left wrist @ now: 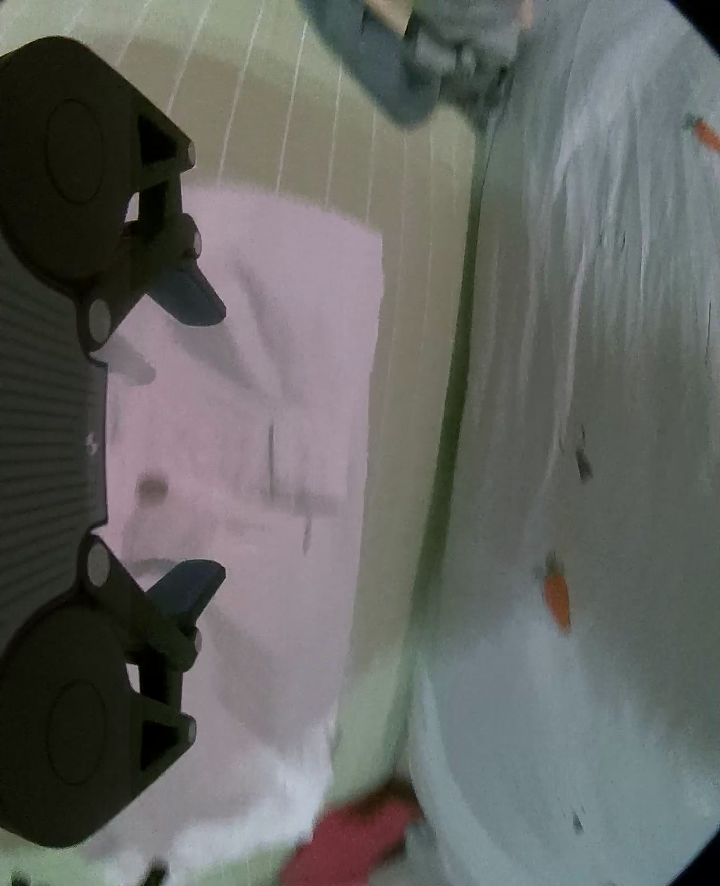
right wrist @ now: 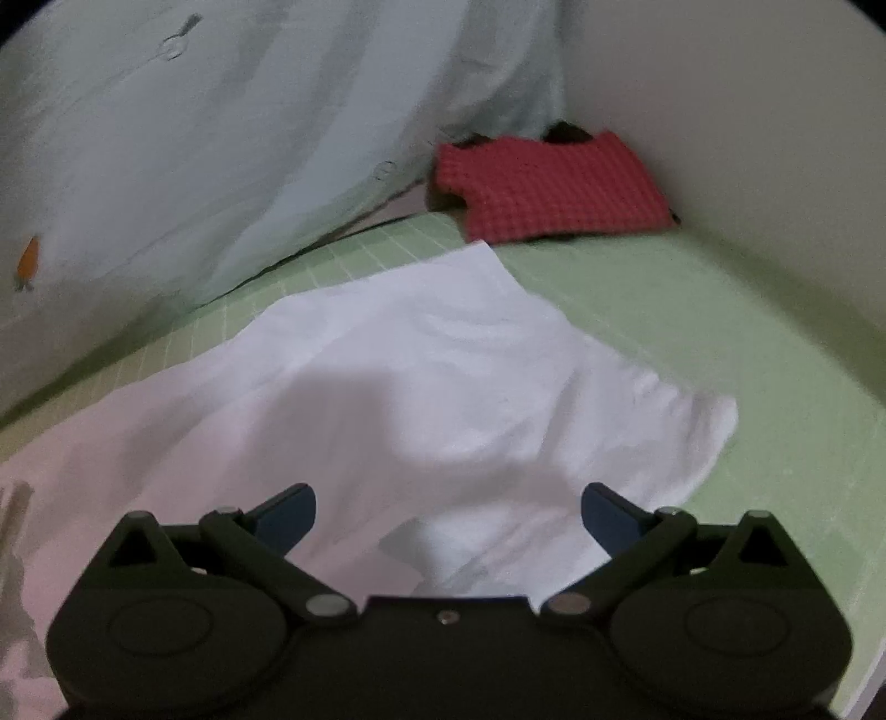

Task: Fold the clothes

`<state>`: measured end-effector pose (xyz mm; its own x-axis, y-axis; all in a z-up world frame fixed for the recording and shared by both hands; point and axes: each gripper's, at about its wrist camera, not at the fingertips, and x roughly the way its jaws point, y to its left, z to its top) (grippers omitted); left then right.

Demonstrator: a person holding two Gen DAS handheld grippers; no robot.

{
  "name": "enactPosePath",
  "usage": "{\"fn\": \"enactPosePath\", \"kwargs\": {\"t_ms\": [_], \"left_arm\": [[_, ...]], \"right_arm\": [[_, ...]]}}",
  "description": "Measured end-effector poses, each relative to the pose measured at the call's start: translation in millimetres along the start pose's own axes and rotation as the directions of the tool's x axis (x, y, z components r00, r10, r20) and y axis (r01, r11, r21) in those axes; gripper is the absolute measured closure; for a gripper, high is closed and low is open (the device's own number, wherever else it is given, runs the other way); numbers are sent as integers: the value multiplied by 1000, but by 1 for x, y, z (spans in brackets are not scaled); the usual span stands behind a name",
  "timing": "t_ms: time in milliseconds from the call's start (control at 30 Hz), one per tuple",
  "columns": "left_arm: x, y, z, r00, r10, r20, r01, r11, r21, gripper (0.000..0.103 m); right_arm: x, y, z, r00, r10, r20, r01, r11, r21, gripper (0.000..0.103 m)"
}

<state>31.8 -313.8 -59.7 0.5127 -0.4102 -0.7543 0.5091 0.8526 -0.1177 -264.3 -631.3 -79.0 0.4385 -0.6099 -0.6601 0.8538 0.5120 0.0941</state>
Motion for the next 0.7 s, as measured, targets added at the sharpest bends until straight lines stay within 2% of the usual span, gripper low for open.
{"fn": "enactPosePath", "kwargs": {"t_ms": [167, 300, 400, 700], "left_arm": [[23, 17, -5, 989, 96, -110, -102, 994, -48, 11], [35, 20, -21, 977, 104, -186, -107, 994, -4, 11], [44, 10, -27, 968, 139, -209, -128, 990, 65, 7], [61, 4, -26, 949, 185, -254, -164, 981, 101, 0]], "right_arm": [[12, 1, 12, 1000, -12, 7, 13, 998, -56, 0], [23, -1, 20, 1000, -23, 12, 23, 998, -60, 0], [35, -6, 26, 999, -40, 5, 41, 998, -48, 0], [83, -35, 48, 995, -93, -38, 90, 994, -65, 0]]}}
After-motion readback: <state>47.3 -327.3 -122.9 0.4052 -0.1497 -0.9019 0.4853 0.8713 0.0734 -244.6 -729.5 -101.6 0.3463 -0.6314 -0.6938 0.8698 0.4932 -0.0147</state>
